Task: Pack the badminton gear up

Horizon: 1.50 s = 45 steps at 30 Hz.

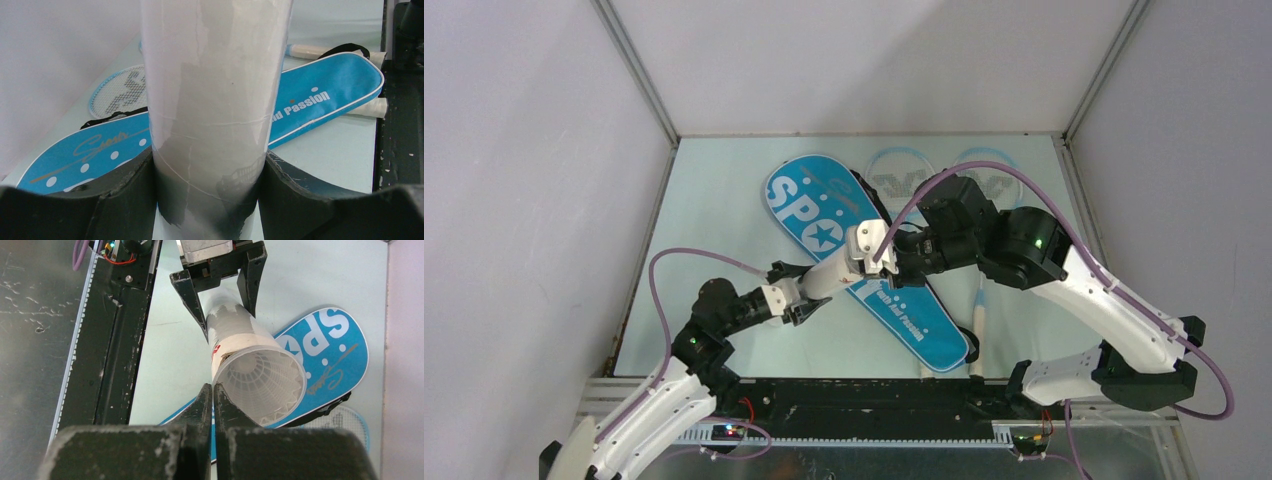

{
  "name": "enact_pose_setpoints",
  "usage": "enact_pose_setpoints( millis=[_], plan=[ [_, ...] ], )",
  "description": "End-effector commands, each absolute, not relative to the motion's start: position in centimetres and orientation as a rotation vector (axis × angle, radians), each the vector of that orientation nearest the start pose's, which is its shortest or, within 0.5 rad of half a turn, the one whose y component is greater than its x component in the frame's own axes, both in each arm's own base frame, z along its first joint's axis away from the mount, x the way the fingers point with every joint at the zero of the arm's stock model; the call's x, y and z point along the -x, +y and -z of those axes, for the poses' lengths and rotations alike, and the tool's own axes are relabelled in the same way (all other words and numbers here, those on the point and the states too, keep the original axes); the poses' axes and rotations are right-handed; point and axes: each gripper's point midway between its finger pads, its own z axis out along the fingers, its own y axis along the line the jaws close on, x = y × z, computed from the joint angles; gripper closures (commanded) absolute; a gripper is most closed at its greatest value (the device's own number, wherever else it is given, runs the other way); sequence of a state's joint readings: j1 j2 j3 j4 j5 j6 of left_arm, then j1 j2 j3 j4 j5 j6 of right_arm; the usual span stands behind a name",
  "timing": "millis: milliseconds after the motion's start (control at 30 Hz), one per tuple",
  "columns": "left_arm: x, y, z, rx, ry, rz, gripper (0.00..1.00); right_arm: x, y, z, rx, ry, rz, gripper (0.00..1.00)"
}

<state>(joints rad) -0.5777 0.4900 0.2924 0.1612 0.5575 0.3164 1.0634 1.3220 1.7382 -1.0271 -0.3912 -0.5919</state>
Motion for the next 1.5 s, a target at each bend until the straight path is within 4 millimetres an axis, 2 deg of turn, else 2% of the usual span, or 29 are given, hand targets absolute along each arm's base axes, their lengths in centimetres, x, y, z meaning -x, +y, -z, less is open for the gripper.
enact_pose_setpoints(
  millis=[0, 100, 367, 600, 900, 1200, 1467],
  plan=[
    [-17.7, -21.7, -23.3, -1.07, 1.132, 0.639, 0.61, -12.6, 31.3, -36.3, 1.76, 1.324, -0.666, 1.0],
    [-17.5, -21.8, -23.2, -1.079, 1.129, 0.648, 0.61, -12.4, 31.4, -36.7, 1.758, 1.306, -0.68, 1.0],
    [-17.3, -21.9, -23.1, -1.092, 1.129, 0.66, 0.62, -12.8, 31.9, -37.7, 1.708, 1.269, -0.682, 0.86],
    [-17.2, -21.9, -23.2, -1.085, 1.122, 0.659, 0.62, -12.3, 32.5, -38.0, 1.72, 1.226, -0.721, 0.74],
    [-17.0, -21.7, -23.7, -1.056, 1.097, 0.662, 0.63, -11.9, 33.1, -37.9, 1.726, 1.204, -0.766, 0.78],
    [-16.3, -22.2, -24.2, -1.046, 1.04, 0.714, 0.63, -11.1, 34.5, -39.6, 1.697, 1.094, -0.88, 0.78],
    [-15.3, -22.6, -25.2, -1.023, 0.968, 0.78, 0.63, -10.6, 36.0, -40.1, 1.689, 1.048, -0.99, 0.77]
  ],
)
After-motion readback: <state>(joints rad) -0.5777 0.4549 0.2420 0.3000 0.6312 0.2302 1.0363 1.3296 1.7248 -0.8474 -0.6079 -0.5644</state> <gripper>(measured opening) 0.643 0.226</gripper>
